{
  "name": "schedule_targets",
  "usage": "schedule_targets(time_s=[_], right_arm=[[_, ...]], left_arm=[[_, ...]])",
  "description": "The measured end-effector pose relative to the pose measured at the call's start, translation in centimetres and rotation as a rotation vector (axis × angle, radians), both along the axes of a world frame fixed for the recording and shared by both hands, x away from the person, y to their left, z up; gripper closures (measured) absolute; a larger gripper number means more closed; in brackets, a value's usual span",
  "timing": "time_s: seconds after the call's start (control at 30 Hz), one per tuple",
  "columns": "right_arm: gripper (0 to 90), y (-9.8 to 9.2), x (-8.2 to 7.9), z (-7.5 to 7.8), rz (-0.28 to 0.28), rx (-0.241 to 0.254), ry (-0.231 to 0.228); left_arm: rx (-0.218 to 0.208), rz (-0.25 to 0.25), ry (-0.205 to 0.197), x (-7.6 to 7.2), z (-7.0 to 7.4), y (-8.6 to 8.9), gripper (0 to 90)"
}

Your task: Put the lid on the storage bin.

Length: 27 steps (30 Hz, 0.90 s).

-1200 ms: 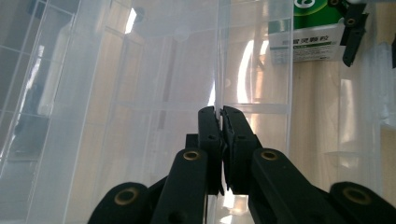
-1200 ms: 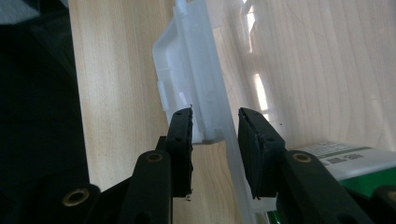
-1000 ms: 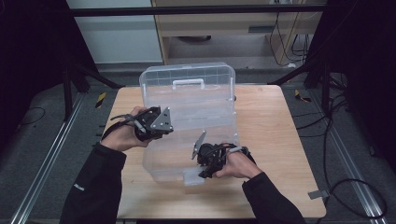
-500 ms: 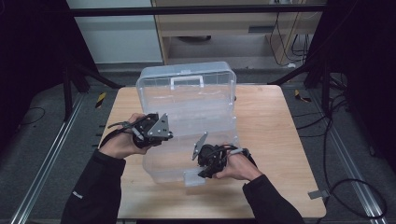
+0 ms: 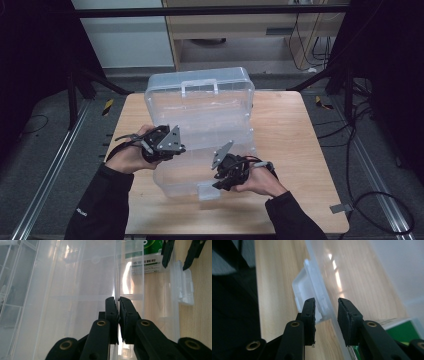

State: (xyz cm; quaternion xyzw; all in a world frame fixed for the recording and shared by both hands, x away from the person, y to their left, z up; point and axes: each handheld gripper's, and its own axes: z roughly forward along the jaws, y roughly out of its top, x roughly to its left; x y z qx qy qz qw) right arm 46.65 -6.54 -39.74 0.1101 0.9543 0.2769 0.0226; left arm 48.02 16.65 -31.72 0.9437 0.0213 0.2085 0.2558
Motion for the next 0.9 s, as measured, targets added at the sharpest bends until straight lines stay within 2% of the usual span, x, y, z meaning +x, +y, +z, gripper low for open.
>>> schedule_targets(time_s=[0.17,0.2,0.37,0.4,0.43,0.5,0.53,0.57,0.6,0.73,0.8,0.9], right_arm=[[73.0,-3.2,-0.1,1.4,-0.096,0.182,-0.038],[74.1,-3.7,-0.1,1.6,-0.111,0.201,-0.041],[81.4,-6.9,-0.2,2.5,-0.224,0.271,-0.065],[81.4,-6.9,-0.2,2.5,-0.224,0.271,-0.065],[84.8,-8.2,-0.3,2.6,-0.272,0.311,-0.062],[88.2,-9.2,-0.4,2.6,-0.305,0.325,-0.069],[89.9,-9.7,-0.5,2.6,-0.316,0.337,-0.062],[89.9,-10.1,-0.5,2.6,-0.328,0.34,-0.079],[90.0,-10.5,-0.6,2.7,-0.338,0.346,-0.077],[90.0,-11.6,-0.8,3.2,-0.362,0.399,-0.09],[90.0,-12.0,-0.8,3.9,-0.376,0.444,-0.114],[90.0,-12.2,-0.4,4.9,-0.401,0.478,-0.141]], left_arm=[[0.016,0.012,0.006,-0.1,0.1,-0.2,85.2],[0.019,0.012,0.011,-0.1,0.1,-0.3,85.2],[0.02,0.018,0.025,-0.1,0.1,-0.3,85.2],[0.02,0.018,0.025,-0.1,0.1,-0.3,85.2],[0.023,0.018,0.027,-0.2,0.1,-0.3,85.1],[0.026,0.016,0.028,-0.2,0.1,-0.3,85.1],[0.028,0.016,0.029,-0.2,0.1,-0.4,85.1],[0.029,0.016,0.029,-0.2,0.1,-0.4,85.1],[0.029,0.016,0.031,-0.2,0.1,-0.4,85.1],[0.026,0.016,0.03,-0.2,0.0,-0.4,85.0],[0.027,0.017,0.03,-0.2,0.0,-0.4,85.0],[0.031,0.018,0.031,-0.3,0.0,-0.5,84.9]])
